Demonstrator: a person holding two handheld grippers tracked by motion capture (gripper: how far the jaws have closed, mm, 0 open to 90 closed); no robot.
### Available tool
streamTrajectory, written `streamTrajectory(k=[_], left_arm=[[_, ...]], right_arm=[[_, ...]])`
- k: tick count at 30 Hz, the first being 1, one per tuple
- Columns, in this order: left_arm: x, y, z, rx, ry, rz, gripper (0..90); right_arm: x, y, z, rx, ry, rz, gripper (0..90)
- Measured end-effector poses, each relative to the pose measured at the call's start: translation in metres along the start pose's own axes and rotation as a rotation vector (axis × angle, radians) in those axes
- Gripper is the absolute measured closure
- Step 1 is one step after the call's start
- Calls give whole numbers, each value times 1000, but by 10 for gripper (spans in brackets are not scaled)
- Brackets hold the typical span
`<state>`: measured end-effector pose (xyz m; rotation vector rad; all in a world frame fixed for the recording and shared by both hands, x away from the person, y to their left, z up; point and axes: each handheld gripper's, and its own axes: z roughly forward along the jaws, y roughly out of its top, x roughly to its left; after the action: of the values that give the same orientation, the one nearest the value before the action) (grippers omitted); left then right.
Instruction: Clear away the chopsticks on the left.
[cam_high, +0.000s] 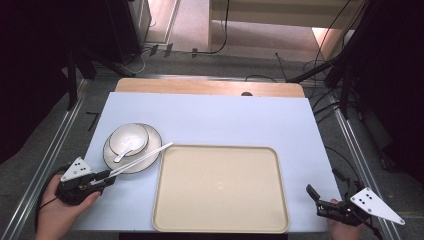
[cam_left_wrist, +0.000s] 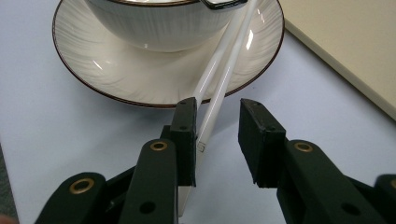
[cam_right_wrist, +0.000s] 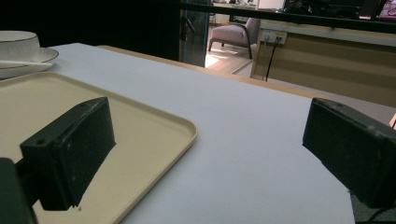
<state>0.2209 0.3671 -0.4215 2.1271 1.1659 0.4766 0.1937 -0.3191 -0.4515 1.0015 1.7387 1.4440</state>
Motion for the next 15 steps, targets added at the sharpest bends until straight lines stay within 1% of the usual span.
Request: streamTrajectory(k=[7,9,12,15], left_arm=[[-3,1,3,29,22,29,679],[-5,2,5,45,32,41,681],[-7,3,7,75,54,73,680],[-9,4,8,82,58,86,679]], right_arm=[[0,0,0,0,-1,3,25],[0,0,0,1,-1,1,25],[-1,0,0,-2,-1,1,25],[0,0,0,1,0,4,25]])
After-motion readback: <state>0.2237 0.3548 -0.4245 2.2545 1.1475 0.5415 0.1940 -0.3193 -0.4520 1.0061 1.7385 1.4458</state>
